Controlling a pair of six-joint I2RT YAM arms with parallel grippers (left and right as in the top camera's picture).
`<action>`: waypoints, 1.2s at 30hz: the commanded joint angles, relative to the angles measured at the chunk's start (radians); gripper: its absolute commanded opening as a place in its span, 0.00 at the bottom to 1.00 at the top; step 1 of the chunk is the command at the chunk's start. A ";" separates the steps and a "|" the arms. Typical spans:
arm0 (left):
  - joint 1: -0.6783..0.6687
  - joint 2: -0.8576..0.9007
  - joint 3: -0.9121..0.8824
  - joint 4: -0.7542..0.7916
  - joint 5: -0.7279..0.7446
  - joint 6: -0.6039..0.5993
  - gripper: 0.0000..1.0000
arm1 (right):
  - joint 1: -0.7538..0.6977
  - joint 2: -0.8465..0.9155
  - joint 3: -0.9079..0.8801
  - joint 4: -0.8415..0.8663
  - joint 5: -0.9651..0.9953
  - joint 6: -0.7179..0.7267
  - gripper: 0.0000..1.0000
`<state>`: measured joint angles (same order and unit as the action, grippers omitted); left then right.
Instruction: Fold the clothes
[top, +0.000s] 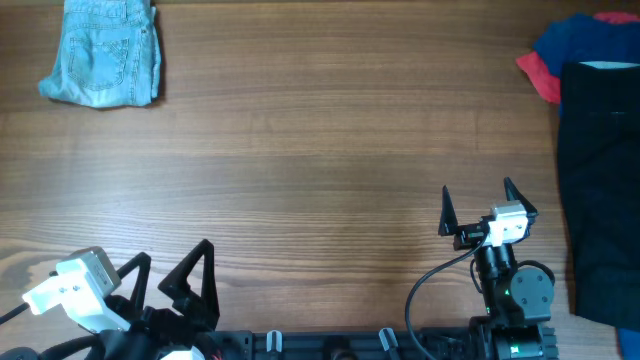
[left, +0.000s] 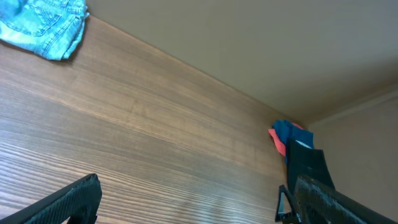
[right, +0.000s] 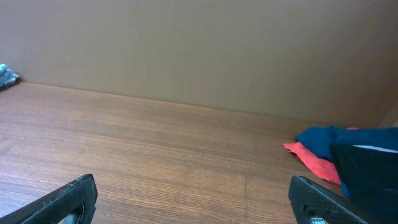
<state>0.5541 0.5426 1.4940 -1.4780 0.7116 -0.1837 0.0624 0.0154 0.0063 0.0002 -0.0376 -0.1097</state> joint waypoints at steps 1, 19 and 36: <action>-0.003 -0.005 -0.002 -0.001 0.001 0.020 1.00 | 0.004 -0.012 -0.001 0.002 -0.020 0.011 1.00; -0.344 -0.374 -0.554 0.388 -0.135 -0.254 1.00 | 0.004 -0.012 -0.001 0.002 -0.020 0.011 1.00; -0.565 -0.540 -1.361 1.225 -0.532 -0.208 1.00 | 0.004 -0.012 -0.001 0.002 -0.020 0.011 0.99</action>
<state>-0.0048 0.0269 0.1814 -0.2859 0.2501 -0.4549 0.0624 0.0154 0.0063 -0.0002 -0.0448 -0.1097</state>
